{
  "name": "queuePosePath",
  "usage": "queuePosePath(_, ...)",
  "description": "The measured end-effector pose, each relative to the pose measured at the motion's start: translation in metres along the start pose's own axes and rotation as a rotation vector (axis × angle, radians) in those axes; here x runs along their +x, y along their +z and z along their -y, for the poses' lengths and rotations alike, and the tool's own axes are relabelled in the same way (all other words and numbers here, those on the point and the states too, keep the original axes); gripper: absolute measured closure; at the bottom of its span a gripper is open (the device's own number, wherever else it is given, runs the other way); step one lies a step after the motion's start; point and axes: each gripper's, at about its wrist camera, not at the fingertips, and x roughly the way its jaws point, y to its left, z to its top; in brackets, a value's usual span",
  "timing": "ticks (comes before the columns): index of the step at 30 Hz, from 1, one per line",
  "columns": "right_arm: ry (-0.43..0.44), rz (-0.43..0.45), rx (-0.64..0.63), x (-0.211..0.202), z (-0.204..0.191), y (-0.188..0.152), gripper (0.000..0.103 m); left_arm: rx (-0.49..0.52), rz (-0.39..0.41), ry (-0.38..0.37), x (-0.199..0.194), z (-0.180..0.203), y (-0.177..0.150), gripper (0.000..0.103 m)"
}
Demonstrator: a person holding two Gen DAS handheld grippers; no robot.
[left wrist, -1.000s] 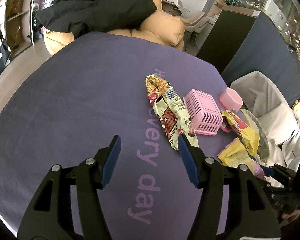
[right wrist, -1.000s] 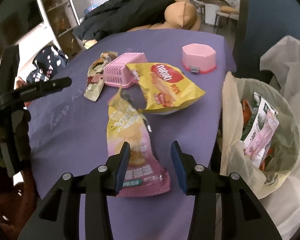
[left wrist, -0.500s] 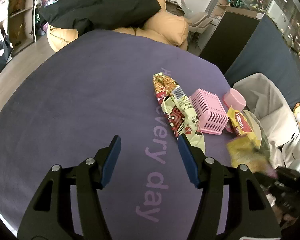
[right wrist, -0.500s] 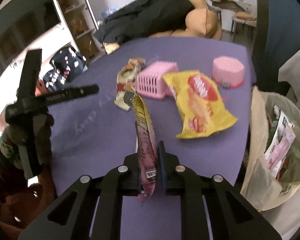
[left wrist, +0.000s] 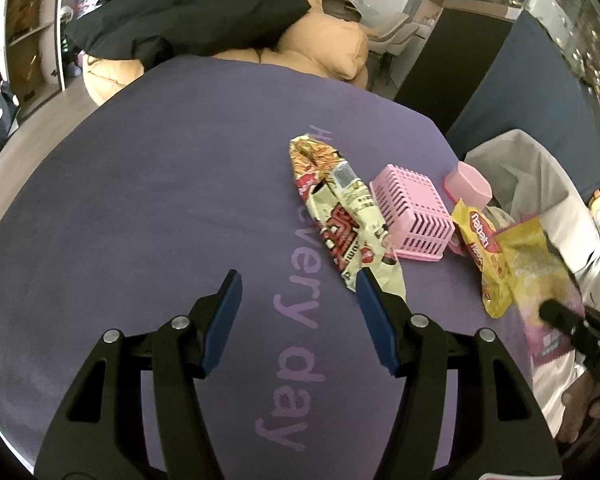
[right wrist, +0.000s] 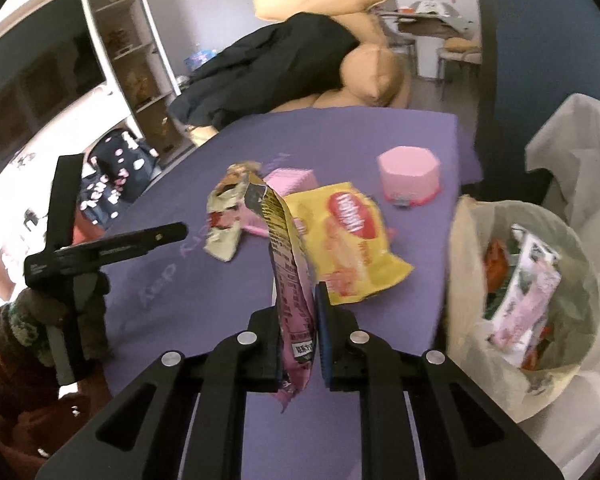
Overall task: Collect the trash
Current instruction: 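Grasp the pink candy wrapper with the right tool while the left grasps the chip bag, then carry the chip bag to the trash bag with the left tool while the right carries the wrapper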
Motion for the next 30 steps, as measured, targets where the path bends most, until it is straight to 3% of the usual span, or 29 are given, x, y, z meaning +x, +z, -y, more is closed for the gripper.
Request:
queuePosePath(11, -0.072, 0.052, 0.077, -0.01, 0.033, -0.001, 0.089, -0.048, -0.03, -0.065, 0.035, 0.002, 0.035, 0.047)
queuePosePath(18, -0.067, 0.034, 0.1, -0.004, 0.039, -0.011, 0.089, -0.011, -0.012, -0.052, 0.045, 0.024, 0.048, 0.047)
queuePosePath(24, -0.049, 0.023, 0.113, 0.001, 0.041, -0.016, 0.089, 0.018, -0.046, 0.025, 0.062, 0.029, 0.05, 0.047)
queuePosePath(28, -0.033, 0.022, 0.116, 0.001, 0.041, -0.019, 0.089, -0.01, -0.051, -0.005, 0.06, 0.024, 0.047, 0.066)
queuePosePath(30, -0.014, 0.026, 0.127, 0.0, 0.041, -0.019, 0.089, -0.02, -0.035, -0.006, 0.053, 0.021, 0.046, 0.067)
